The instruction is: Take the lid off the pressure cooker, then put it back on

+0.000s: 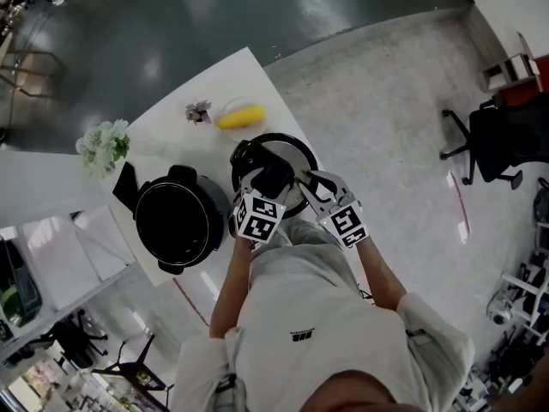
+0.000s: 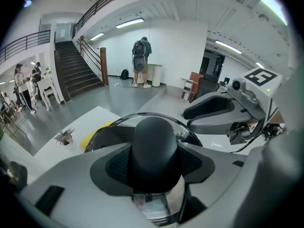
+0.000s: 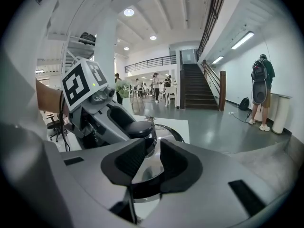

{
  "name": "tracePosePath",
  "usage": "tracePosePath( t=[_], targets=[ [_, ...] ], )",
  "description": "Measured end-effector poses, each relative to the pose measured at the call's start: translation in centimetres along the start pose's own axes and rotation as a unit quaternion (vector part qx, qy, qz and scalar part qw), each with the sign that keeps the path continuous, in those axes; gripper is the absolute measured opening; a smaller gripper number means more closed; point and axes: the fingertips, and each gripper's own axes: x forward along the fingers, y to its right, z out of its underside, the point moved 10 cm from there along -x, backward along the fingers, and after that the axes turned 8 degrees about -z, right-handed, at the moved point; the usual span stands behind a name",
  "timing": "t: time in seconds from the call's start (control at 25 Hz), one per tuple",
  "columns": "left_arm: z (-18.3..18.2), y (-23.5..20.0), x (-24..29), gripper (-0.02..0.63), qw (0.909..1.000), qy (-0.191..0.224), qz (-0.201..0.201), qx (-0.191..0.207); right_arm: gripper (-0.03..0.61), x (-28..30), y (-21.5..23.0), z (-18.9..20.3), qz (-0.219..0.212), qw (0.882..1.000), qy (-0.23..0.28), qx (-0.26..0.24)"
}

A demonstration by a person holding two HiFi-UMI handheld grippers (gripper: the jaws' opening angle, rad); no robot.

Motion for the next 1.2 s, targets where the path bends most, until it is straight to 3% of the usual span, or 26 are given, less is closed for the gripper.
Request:
tracePosePath(
  t=[0.72,1.2],
  targets=[
    [-6.3,-2.4,-8.4,0.287,0.9981,0.052,-0.030,-0.012,0.103,-2.6,-0.2,-8.9,-0.055,0.993,0.063,-0.088],
    [-6.8,-4.3,-14.2,0.287,0.9957,0.058,-0.067,-0.028,0.103,-2.0,-2.7,-13.8,-0.117,0.980,0.098,-0.129]
  ],
)
